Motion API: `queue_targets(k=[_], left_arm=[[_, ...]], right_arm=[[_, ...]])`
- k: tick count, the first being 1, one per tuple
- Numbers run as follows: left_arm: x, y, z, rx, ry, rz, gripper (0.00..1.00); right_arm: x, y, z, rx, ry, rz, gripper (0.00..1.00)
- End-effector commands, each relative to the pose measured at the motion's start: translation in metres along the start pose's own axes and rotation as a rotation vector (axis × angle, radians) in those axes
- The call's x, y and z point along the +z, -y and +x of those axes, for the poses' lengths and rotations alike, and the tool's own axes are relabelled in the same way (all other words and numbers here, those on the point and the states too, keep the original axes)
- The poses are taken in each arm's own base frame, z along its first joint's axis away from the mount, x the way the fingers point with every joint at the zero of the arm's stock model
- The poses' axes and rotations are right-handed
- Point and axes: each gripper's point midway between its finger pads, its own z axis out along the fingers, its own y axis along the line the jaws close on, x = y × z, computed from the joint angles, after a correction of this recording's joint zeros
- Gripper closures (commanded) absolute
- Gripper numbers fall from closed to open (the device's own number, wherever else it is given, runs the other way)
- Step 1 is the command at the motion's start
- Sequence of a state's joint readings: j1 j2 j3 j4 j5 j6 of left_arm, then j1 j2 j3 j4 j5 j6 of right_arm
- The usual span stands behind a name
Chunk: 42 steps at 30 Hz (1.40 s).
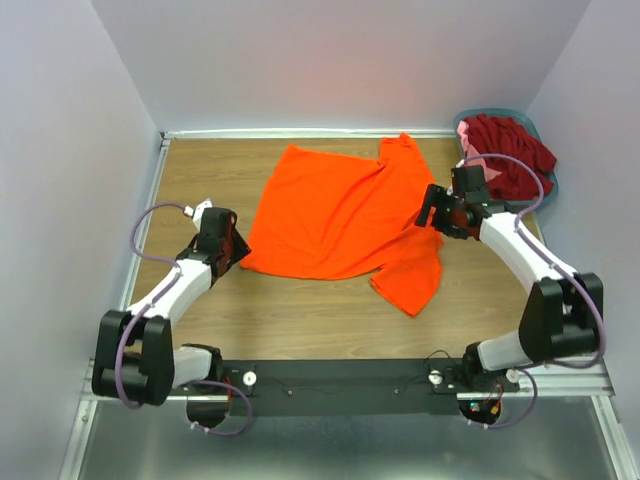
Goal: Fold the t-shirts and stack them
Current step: Flatten the tshirt out
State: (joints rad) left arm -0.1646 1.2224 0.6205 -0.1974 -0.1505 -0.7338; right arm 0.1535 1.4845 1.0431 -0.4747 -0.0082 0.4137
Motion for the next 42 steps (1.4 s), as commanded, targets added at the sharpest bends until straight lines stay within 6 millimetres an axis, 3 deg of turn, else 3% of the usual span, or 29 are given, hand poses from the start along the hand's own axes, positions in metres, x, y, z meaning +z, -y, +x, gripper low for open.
queue_targets(k=[1, 4, 12, 17, 24, 35, 42], left_arm=[[0.013, -0.021, 0.008, 0.011, -0.024, -0.113, 0.50], [0.018, -0.018, 0.007, 0.029, -0.031, -0.118, 0.50], [0.021, -0.016, 0.031, 0.078, -0.094, -0.156, 0.50], [0.027, -0.024, 0.037, 0.123, -0.122, -0.226, 0.51], [0.025, -0.034, 0.030, 0.142, -0.096, -0.295, 0.52], [0.025, -0.039, 0.047, 0.171, -0.165, -0.284, 0.52], [0.029, -0.033, 0.064, 0.231, -0.225, -0.279, 0.56]], right_arm=[[-0.027, 0.015, 0.036, -0.016, -0.063, 0.024, 0.12], [-0.041, 0.016, 0.041, -0.006, -0.048, 0.013, 0.12], [-0.056, 0.022, 0.055, 0.008, -0.041, 0.007, 0.12], [-0.060, 0.021, 0.059, 0.008, -0.047, -0.005, 0.12], [-0.061, 0.019, 0.064, 0.006, -0.057, -0.028, 0.12], [-0.070, 0.020, 0.071, 0.004, -0.079, -0.031, 0.12], [-0.077, 0.033, 0.084, 0.006, -0.135, 0.033, 0.12]])
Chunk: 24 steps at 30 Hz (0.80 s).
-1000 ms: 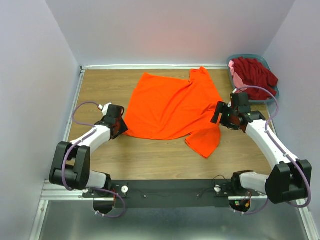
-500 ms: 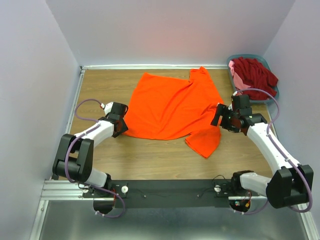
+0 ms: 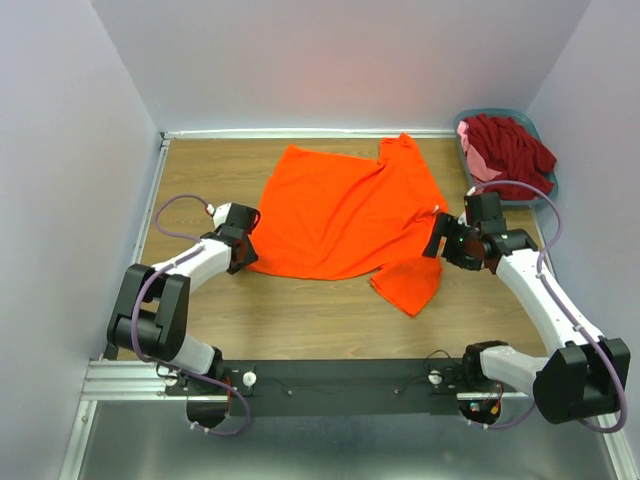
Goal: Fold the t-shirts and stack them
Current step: Flatten the tshirt out
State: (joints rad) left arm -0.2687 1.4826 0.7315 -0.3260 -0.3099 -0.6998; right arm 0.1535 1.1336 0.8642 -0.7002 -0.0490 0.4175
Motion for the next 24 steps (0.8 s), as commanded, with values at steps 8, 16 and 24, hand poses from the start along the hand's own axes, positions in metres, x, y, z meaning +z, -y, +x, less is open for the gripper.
queue_targets(k=[8, 16, 24], left_arm=[[0.011, -0.009, 0.040, 0.085, -0.117, -0.054, 1.00], [-0.009, -0.007, 0.018, 0.088, -0.038, -0.028, 1.00], [-0.027, -0.003, 0.006, 0.071, 0.010, 0.022, 1.00]], right_arm=[[-0.009, 0.030, 0.049, 0.004, -0.193, 0.137, 0.12], [0.005, 0.026, 0.091, 0.033, -0.307, 0.149, 0.12], [0.020, 0.017, 0.102, 0.096, -0.230, 0.186, 0.25]])
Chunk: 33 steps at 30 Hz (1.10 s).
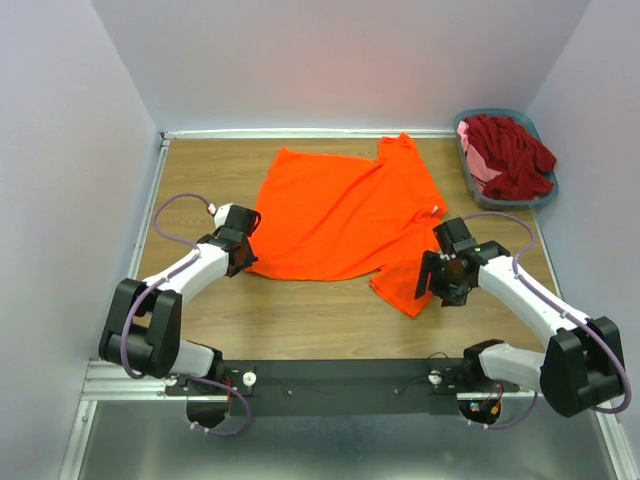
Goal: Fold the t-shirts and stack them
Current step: Flatten the tshirt out
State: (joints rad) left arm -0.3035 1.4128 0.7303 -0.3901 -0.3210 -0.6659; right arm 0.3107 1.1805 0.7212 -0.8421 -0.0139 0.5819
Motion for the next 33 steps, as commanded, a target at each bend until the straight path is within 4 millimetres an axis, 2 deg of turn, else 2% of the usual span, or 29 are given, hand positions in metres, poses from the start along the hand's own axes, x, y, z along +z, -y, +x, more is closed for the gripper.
queue_targets(k=[1, 6, 12, 17, 18, 21, 33], left_arm=[[-0.010, -0.002, 0.004, 0.006, 0.002, 0.021, 1.00], [-0.016, 0.000, 0.001, 0.002, 0.019, 0.044, 1.00], [-0.020, 0.004, -0.003, 0.002, 0.032, 0.070, 1.00], [-0.023, 0.005, -0.007, 0.005, 0.045, 0.080, 1.00], [-0.024, 0.006, -0.008, 0.004, 0.050, 0.083, 1.00], [-0.025, 0.006, -0.011, 0.011, 0.059, 0.086, 1.00], [-0.026, 0.012, -0.016, 0.022, 0.067, 0.109, 1.00]], right_arm=[[0.008, 0.001, -0.005, 0.095, 0.076, 0.040, 0.25], [0.015, -0.007, 0.002, 0.100, 0.068, 0.031, 0.33], [0.027, -0.017, 0.017, 0.086, 0.039, 0.054, 0.36], [0.032, -0.010, 0.020, 0.099, 0.054, 0.096, 0.38], [0.033, -0.006, 0.021, 0.104, 0.059, 0.110, 0.41], [0.037, -0.003, 0.023, 0.110, 0.054, 0.130, 0.41], [0.046, -0.011, 0.021, 0.144, 0.067, 0.127, 0.41]])
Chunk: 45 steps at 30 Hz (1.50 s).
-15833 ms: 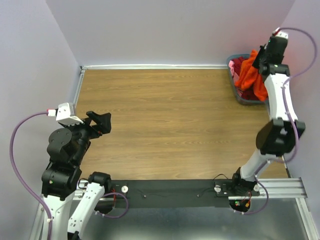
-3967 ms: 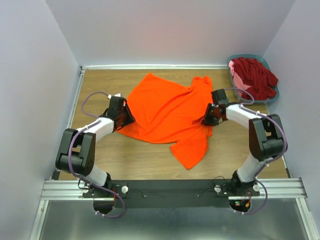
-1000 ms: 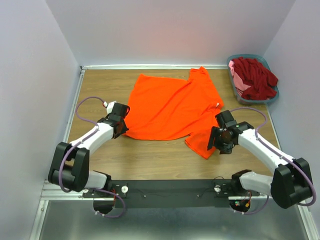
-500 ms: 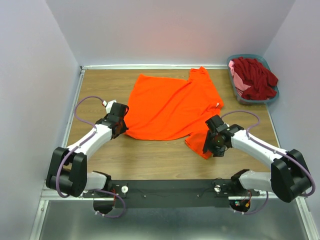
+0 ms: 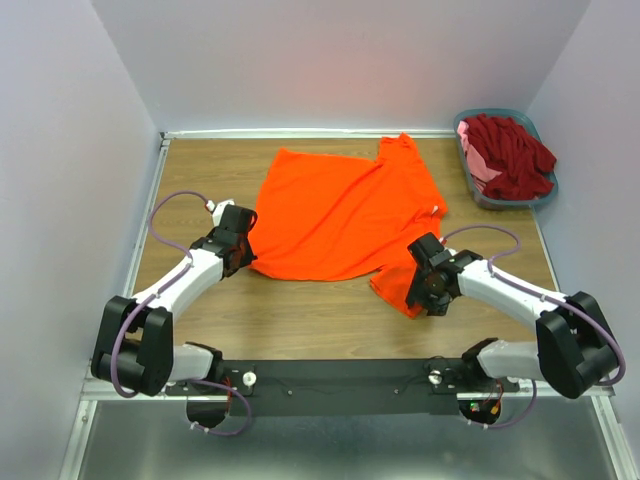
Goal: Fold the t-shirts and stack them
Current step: Flatten the tshirt out
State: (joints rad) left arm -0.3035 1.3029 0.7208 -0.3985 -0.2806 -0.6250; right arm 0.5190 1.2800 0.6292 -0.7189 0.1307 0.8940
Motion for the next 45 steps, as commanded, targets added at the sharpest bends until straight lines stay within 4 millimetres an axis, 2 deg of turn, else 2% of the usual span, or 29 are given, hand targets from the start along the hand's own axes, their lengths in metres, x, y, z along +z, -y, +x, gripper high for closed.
queue_targets(k=[1, 5, 8, 12, 15, 17, 18, 20, 23, 24, 25, 26, 29, 30, 32, 33, 34, 35, 36, 37, 38, 39, 40, 41, 42, 44, 45], left_arm=[[-0.004, 0.005, -0.004, 0.008, 0.019, 0.028, 1.00], [-0.004, 0.005, -0.001, 0.011, 0.013, 0.032, 1.00], [-0.005, 0.005, -0.002, 0.009, 0.016, 0.038, 1.00], [-0.006, 0.005, -0.002, 0.009, 0.020, 0.043, 1.00], [-0.008, 0.005, -0.004, -0.001, 0.026, 0.050, 1.00], [-0.009, 0.001, -0.008, -0.017, 0.033, 0.048, 1.00], [-0.012, 0.000, -0.013, -0.024, 0.045, 0.052, 1.00], [-0.015, -0.004, -0.022, -0.034, 0.065, 0.050, 1.00], [-0.027, -0.017, -0.056, -0.069, 0.136, 0.040, 1.00], [-0.037, -0.022, -0.081, -0.102, 0.185, 0.038, 1.00], [-0.042, -0.026, -0.095, -0.114, 0.211, 0.032, 1.00], [-0.058, -0.025, -0.123, -0.126, 0.269, 0.039, 1.00], [-0.088, -0.030, -0.173, -0.170, 0.374, 0.031, 1.00], [-0.113, -0.029, -0.205, -0.194, 0.446, 0.045, 1.00], [-0.144, -0.028, -0.238, -0.222, 0.531, 0.062, 1.00], [-0.178, -0.023, -0.269, -0.240, 0.615, 0.093, 1.00], [-0.195, -0.022, -0.283, -0.249, 0.658, 0.101, 1.00], [-0.214, -0.020, -0.296, -0.259, 0.701, 0.115, 1.00], [-0.252, -0.018, -0.321, -0.277, 0.784, 0.146, 1.00], [-0.272, -0.026, -0.334, -0.295, 0.836, 0.136, 1.00], [-0.293, -0.026, -0.344, -0.303, 0.884, 0.151, 1.00], [-0.334, -0.028, -0.359, -0.321, 0.976, 0.178, 1.00], [-0.354, -0.030, -0.365, -0.322, 1.026, 0.181, 1.00], [-0.374, -0.032, -0.369, -0.324, 1.074, 0.190, 1.00], [-0.405, -0.036, -0.371, -0.329, 1.143, 0.210, 1.00], [-0.435, -0.042, -0.371, -0.337, 1.227, 0.224, 1.00], [-0.456, -0.048, -0.365, -0.334, 1.276, 0.226, 1.00]], right_arm=[[0.009, 0.000, -0.005, 0.042, 0.042, 0.021, 0.41], [0.014, 0.003, -0.002, 0.054, 0.034, 0.037, 0.44], [0.019, 0.006, -0.001, 0.058, 0.036, 0.054, 0.50], [0.024, 0.010, -0.002, 0.065, 0.043, 0.087, 0.65], [0.025, 0.012, -0.008, 0.071, 0.078, 0.105, 0.87], [0.023, 0.010, -0.014, 0.069, 0.101, 0.102, 0.95], [0.020, 0.010, -0.019, 0.069, 0.124, 0.100, 0.99], [0.012, 0.002, -0.031, 0.061, 0.164, 0.082, 0.99], [-0.010, -0.006, -0.061, 0.018, 0.267, 0.086, 0.99], [-0.032, -0.019, -0.087, 0.020, 0.342, 0.071, 0.99], [-0.042, -0.024, -0.100, 0.011, 0.375, 0.073, 0.99], [-0.070, -0.042, -0.129, 0.001, 0.447, 0.034, 0.99], [-0.114, -0.052, -0.175, -0.036, 0.588, 0.060, 0.99], [-0.145, -0.062, -0.204, -0.009, 0.671, 0.040, 0.99], [-0.176, -0.067, -0.231, -0.029, 0.745, 0.041, 0.99], [-0.190, -0.072, -0.246, -0.023, 0.779, 0.040, 0.99], [-0.229, -0.078, -0.268, -0.013, 0.862, 0.015, 0.99], [-0.250, -0.082, -0.280, -0.008, 0.905, 0.003, 1.00], [-0.268, -0.082, -0.290, -0.002, 0.944, -0.001, 0.99], [-0.281, -0.084, -0.301, 0.004, 0.979, 0.015, 0.99], [-0.328, -0.088, -0.314, 0.044, 1.064, -0.041, 0.99], [-0.347, -0.085, -0.320, 0.029, 1.103, -0.032, 0.99], [-0.363, -0.086, -0.328, 0.037, 1.140, -0.032, 0.99], [-0.403, -0.082, -0.333, 0.050, 1.215, -0.058, 0.99], [-0.420, -0.080, -0.335, 0.054, 1.247, -0.072, 0.99], [-0.452, -0.074, -0.336, 0.055, 1.314, -0.096, 0.99], [-0.471, -0.069, -0.334, 0.043, 1.355, -0.113, 0.99]])
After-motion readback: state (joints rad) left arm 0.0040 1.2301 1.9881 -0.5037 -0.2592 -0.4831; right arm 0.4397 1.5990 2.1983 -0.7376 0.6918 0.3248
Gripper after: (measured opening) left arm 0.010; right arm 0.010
